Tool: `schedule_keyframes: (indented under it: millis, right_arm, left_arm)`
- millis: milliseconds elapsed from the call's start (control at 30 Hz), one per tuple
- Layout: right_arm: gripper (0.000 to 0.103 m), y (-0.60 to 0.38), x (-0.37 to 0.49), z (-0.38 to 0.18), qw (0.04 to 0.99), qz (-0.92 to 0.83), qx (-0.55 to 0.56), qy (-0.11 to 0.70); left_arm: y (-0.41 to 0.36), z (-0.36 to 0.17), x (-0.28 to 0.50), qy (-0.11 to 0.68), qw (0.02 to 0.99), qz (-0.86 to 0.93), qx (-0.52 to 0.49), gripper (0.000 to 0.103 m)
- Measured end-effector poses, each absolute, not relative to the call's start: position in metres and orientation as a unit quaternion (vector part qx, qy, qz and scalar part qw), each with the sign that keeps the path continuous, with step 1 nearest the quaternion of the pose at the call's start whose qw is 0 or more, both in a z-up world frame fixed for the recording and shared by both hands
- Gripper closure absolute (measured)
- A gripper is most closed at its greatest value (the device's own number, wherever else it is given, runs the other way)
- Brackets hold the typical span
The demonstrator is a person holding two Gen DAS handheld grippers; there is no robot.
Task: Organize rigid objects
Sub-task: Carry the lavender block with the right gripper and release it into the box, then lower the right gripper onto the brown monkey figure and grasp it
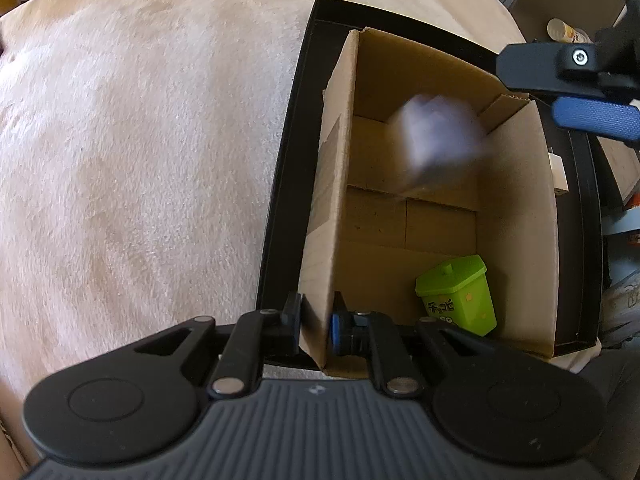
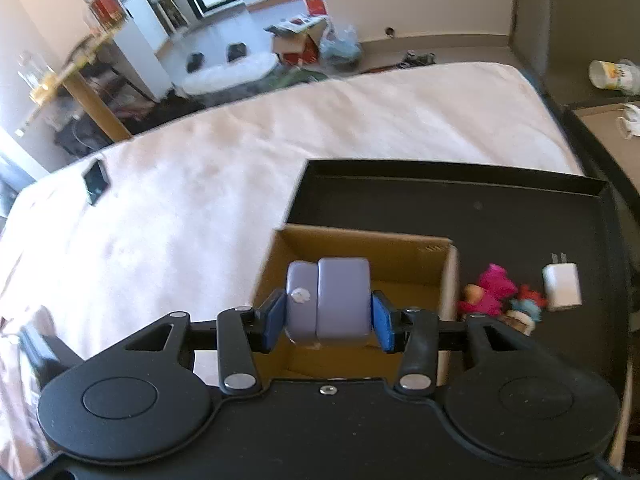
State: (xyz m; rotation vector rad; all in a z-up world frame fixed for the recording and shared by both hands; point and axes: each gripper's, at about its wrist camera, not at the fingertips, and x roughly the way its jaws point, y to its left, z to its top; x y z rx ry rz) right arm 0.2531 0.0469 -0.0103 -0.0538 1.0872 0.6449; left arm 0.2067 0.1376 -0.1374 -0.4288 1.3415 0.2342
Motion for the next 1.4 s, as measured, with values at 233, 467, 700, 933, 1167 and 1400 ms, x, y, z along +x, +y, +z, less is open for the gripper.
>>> schedule_keyframes:
  millis: [233,467,700,933,1167,1400]
  right_arm:
    - [0.046,0.035,0.255,-0.011,0.809,0.289,-0.035,0.511]
    - [0.046,-0.003,0.263,-0.012,0.818,0.258,-0.021,0.513]
    - [0.046,-0.04,0.269,-0.021,0.824,0.225,-0.013,0.519]
    - [0.046,-0.063,0.273,-0.042,0.819,0.203,-0.008,0.537]
    - [0.046,-0.083,0.277,-0.075,0.8,0.185,0.008,0.571]
    - [0.046,-0.095,0.283,-0.102,0.787,0.173,0.021,0.592]
  left_arm:
    - [0.137,-0.138,0.208,0.616,0.755,0.108,-0.198,0.089]
    - [0.135,-0.139,0.21,0.618,0.754,0.11,-0.192,0.089]
    - [0.129,-0.136,0.211,0.621,0.754,0.117,-0.178,0.089]
    - [0.118,-0.137,0.215,0.629,0.755,0.127,-0.136,0.089]
    - [0.11,-0.138,0.219,0.636,0.751,0.135,-0.113,0.088]
    - [0.1,-0.139,0.225,0.644,0.747,0.143,-0.081,0.088]
